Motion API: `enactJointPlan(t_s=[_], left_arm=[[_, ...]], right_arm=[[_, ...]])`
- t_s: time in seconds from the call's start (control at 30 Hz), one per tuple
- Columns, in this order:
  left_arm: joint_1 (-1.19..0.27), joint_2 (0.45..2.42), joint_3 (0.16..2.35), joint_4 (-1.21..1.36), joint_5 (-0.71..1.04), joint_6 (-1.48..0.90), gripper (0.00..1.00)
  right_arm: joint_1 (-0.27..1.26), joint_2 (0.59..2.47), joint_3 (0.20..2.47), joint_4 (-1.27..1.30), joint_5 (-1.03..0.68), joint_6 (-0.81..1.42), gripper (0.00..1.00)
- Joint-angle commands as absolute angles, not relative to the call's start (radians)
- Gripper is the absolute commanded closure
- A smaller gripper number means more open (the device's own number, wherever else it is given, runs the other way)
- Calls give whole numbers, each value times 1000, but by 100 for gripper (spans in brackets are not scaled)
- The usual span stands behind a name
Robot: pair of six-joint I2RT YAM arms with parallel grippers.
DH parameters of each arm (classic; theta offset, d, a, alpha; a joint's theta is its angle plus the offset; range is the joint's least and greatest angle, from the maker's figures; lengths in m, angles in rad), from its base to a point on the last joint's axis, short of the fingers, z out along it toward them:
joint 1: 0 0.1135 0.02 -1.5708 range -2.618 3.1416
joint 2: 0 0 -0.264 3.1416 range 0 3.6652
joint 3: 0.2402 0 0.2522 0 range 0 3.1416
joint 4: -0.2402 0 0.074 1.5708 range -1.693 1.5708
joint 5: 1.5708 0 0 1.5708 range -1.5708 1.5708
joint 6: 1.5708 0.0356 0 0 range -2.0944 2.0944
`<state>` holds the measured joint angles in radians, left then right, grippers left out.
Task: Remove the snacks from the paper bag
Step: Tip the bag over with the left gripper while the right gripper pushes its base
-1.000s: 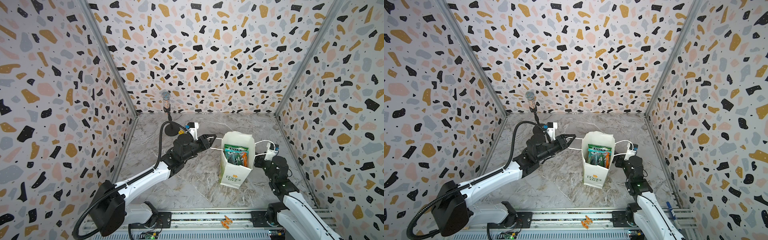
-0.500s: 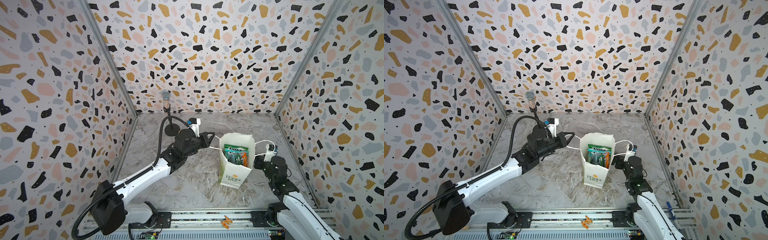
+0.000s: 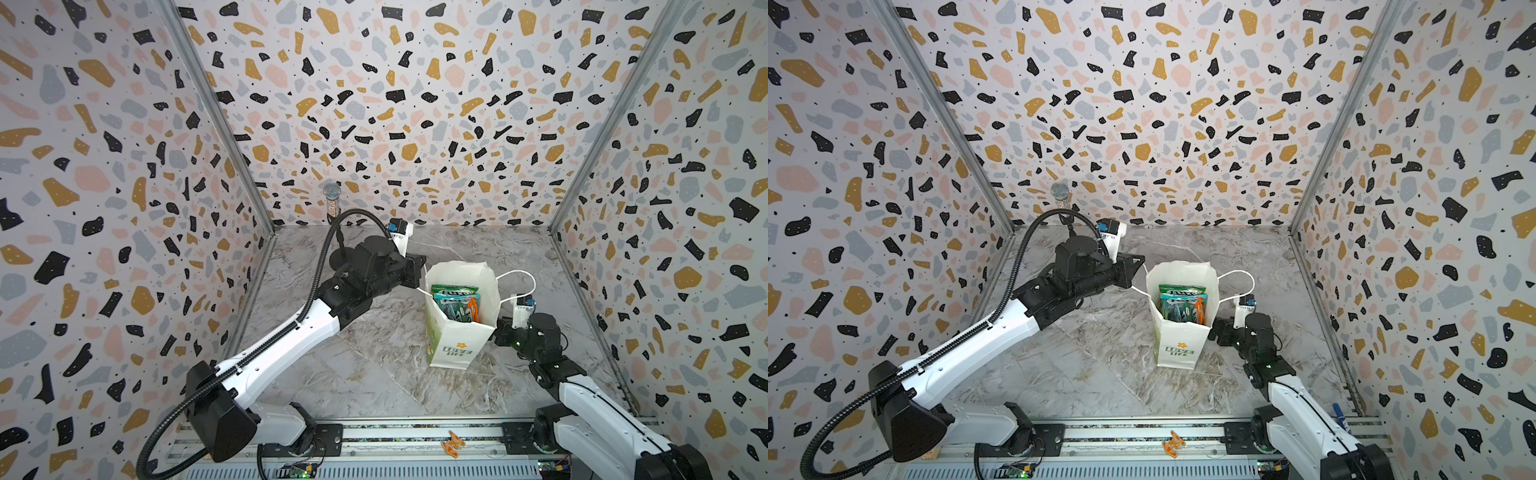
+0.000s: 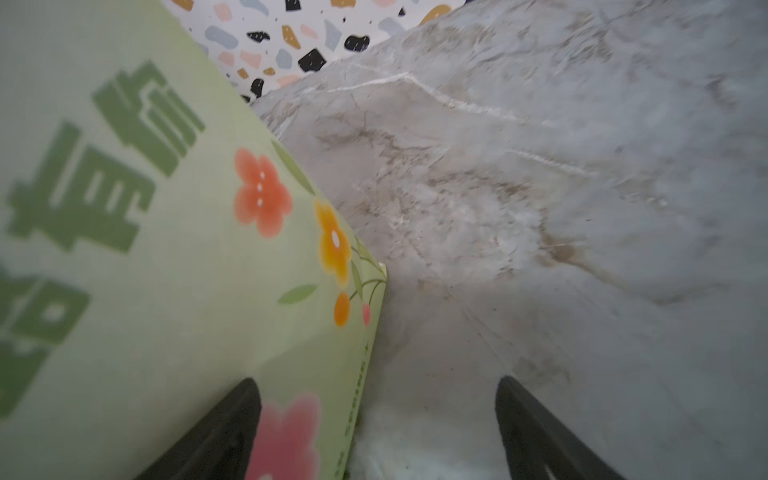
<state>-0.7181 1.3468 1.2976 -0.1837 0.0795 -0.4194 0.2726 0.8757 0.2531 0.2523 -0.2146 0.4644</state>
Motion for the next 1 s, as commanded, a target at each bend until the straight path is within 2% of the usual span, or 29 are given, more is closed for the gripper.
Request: enactJointPlan(t_s=[0.0, 0.13, 0.27, 0.53, 0.73, 0.97], left_arm=[[-700, 1318, 1402, -150, 26, -248, 100], [-684, 1306, 1442, -179, 23, -151, 100], [-656, 1308, 1453, -179, 91, -42, 100], [-555, 1367, 1531, -255, 198, 51, 100], [-523, 1397, 1595, -312, 209, 107, 100], [-519, 1407, 1589, -337, 212, 158, 100]], right_arm=[[334, 925, 248, 362, -243, 512, 12], [429, 1035, 244, 496, -231, 552, 12], [531, 1179, 256, 666, -200, 584, 12], [697, 1499, 394, 919, -160, 631, 14], [804, 1708, 552, 1007, -69, 638, 14], [876, 1908, 736, 1063, -42, 657, 14]])
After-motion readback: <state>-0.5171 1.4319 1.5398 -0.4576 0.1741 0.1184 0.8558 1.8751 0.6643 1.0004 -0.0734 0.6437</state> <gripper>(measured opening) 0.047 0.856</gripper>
